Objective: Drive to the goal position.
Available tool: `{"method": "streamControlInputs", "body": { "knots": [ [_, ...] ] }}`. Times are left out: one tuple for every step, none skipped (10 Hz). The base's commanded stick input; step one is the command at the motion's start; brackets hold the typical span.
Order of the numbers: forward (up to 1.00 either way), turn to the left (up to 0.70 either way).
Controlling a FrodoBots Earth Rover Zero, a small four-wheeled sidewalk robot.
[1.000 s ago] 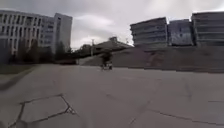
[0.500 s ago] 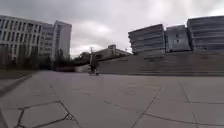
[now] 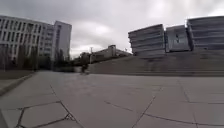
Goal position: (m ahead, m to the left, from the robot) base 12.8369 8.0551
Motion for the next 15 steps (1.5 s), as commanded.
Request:
{"method": "streamControlInputs", "body": {
  "knots": [
    [1.0,0.22],
    [1.0,0.06],
    [1.0,0.0],
    [1.0,0.0],
    [1.0,0.0],
    [1.0,0.0],
    [1.0,0.0],
    [1.0,0.0],
    [1.0,0.0],
    [1.0,0.0],
    [0.66,0.0],
    [0.07,0.0],
    [0.0,0.49],
    [0.0,0.12],
    [0.52,0.0]
  ]
}}
